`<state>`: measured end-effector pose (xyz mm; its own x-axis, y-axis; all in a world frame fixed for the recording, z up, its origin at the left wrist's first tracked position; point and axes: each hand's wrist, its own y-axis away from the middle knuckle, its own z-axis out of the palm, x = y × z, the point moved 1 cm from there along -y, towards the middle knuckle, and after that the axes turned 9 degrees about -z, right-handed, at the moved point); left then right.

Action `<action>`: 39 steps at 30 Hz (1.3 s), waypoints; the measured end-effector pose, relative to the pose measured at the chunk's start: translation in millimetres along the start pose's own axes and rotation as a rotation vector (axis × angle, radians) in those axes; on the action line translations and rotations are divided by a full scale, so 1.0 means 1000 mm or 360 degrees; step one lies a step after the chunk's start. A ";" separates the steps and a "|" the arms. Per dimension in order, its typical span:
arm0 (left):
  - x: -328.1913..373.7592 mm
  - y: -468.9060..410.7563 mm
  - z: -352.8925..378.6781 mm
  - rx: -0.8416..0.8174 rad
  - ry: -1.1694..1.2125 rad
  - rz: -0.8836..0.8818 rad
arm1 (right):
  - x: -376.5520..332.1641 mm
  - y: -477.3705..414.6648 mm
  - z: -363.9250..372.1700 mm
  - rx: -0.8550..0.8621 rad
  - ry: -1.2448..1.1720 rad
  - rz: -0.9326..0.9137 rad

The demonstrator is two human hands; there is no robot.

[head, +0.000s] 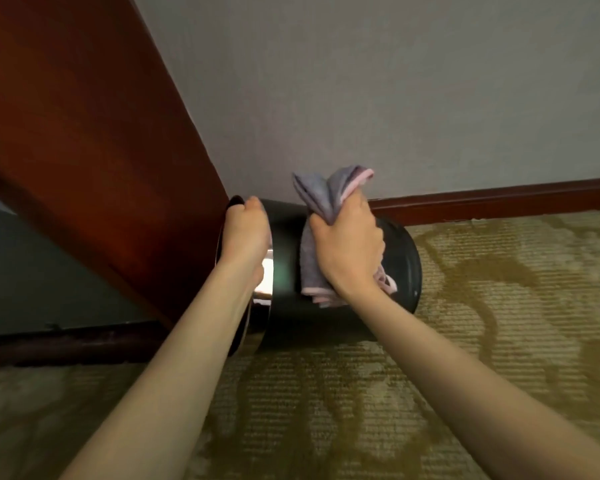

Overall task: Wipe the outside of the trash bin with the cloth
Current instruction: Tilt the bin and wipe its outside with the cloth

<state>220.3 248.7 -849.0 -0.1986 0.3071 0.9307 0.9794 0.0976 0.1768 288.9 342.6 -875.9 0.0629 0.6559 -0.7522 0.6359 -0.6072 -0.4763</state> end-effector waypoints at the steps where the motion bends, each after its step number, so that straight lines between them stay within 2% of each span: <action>1: 0.002 -0.001 0.004 -0.0008 0.0053 -0.0022 | -0.004 0.003 0.001 0.0008 -0.0065 -0.0028; 4: 0.010 -0.002 0.010 -0.0078 0.0130 -0.0076 | -0.007 0.017 0.001 0.0029 -0.0262 -0.0013; 7: 0.019 -0.008 0.017 -0.0161 0.0109 -0.0138 | -0.003 0.030 0.001 0.0071 -0.0403 -0.0124; 10: 0.025 -0.013 0.024 -0.0160 0.0008 -0.0120 | 0.009 0.031 0.000 0.0097 -0.0280 -0.0313; 14: 0.028 -0.023 0.026 -0.0096 -0.0101 -0.0098 | 0.038 0.029 -0.005 0.0062 -0.0039 -0.0386; 18: 0.029 -0.030 0.025 -0.0153 -0.0121 -0.0240 | 0.076 0.022 -0.010 0.0112 0.0029 -0.0294; 22: 0.035 -0.026 0.023 -0.0344 0.0068 -0.0322 | 0.121 0.010 -0.015 0.0210 0.0112 0.0051; 24: 0.033 -0.016 0.025 -0.0486 0.0154 -0.0158 | 0.142 0.003 -0.019 0.0260 0.0147 0.0302; 25: 0.028 -0.009 0.025 -0.0539 0.0083 0.0014 | 0.151 0.000 -0.021 0.0276 0.0175 0.0413; 28: -0.001 0.020 0.020 -0.0578 -0.0472 0.0706 | 0.173 -0.005 -0.027 0.0275 0.0289 0.0662; 33: -0.049 0.041 0.015 -0.0674 -0.1252 0.1438 | 0.205 -0.006 -0.040 0.0209 0.0239 0.1019; 35: -0.053 0.042 0.026 -0.0608 -0.1345 0.1697 | 0.226 -0.003 -0.044 0.0160 0.0018 0.1231; 37: -0.047 0.044 0.042 -0.0554 -0.1389 0.1828 | 0.245 0.007 -0.045 0.0221 -0.0471 0.1444; 39: -0.037 0.046 0.062 -0.0525 -0.1424 0.1899 | 0.257 0.020 -0.045 0.0327 -0.0856 0.1533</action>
<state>270.5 300.3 -895.4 0.8499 0.5162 0.1055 0.5188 -0.7849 -0.3387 352.1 519.8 -1058.4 0.0880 -0.3759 -0.9225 0.3588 -0.8519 0.3814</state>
